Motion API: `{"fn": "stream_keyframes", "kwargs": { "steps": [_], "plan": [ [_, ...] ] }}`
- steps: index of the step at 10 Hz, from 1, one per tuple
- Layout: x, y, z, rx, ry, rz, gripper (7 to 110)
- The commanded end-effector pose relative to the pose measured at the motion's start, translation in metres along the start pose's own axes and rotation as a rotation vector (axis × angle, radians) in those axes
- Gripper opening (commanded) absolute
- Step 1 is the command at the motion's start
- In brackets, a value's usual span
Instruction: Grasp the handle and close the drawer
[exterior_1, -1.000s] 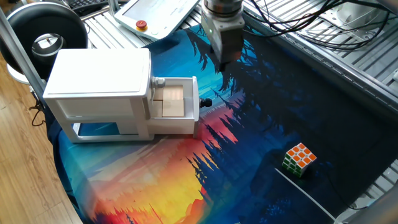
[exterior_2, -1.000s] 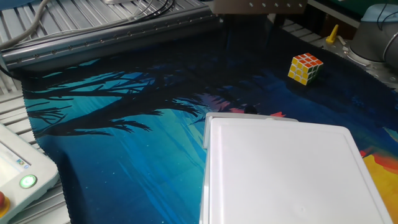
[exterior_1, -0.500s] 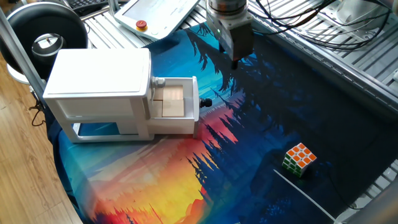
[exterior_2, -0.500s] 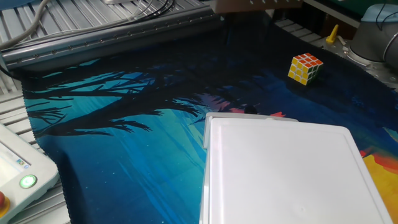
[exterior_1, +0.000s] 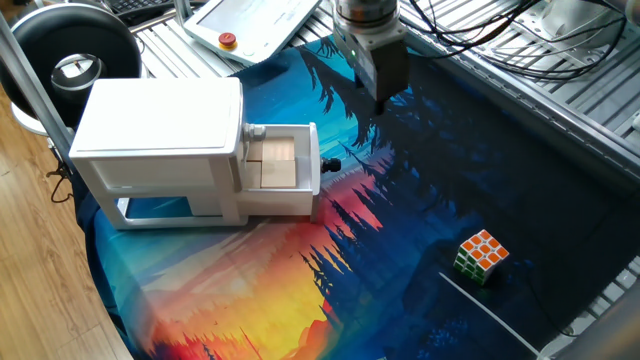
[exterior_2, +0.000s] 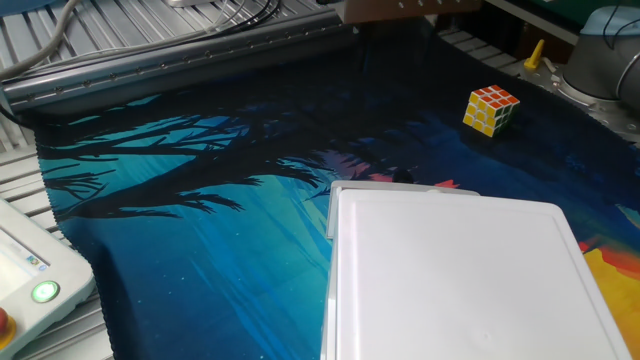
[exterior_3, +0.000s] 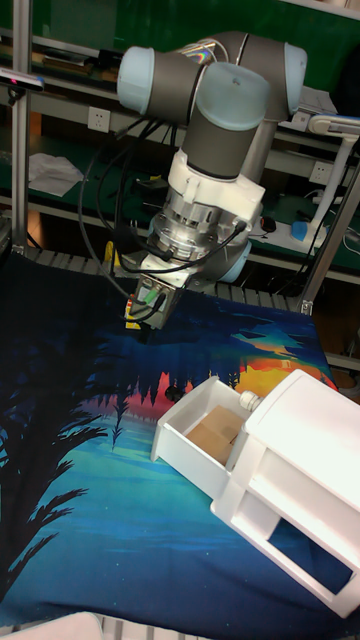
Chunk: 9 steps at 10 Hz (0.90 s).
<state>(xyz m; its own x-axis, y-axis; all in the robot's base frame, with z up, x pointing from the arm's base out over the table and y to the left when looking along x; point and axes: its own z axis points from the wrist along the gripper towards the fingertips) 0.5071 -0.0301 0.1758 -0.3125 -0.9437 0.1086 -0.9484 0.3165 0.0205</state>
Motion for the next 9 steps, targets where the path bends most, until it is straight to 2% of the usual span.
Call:
{"fn": "stream_keyframes", "kwargs": {
  "steps": [1,4,5,6,8,9],
  "plan": [
    [-0.016,-0.005,0.002,0.019,-0.063,0.018,66],
    [-0.015,-0.004,0.002,0.013,-0.056,0.004,66],
    [-0.018,-0.001,0.002,0.002,-0.07,0.003,66],
    [-0.014,-0.001,0.002,0.004,-0.054,-0.007,66],
    [0.005,-0.011,0.002,0.044,0.023,-0.009,66],
    [0.007,-0.011,0.002,0.043,0.031,0.034,66]
  ]
}}
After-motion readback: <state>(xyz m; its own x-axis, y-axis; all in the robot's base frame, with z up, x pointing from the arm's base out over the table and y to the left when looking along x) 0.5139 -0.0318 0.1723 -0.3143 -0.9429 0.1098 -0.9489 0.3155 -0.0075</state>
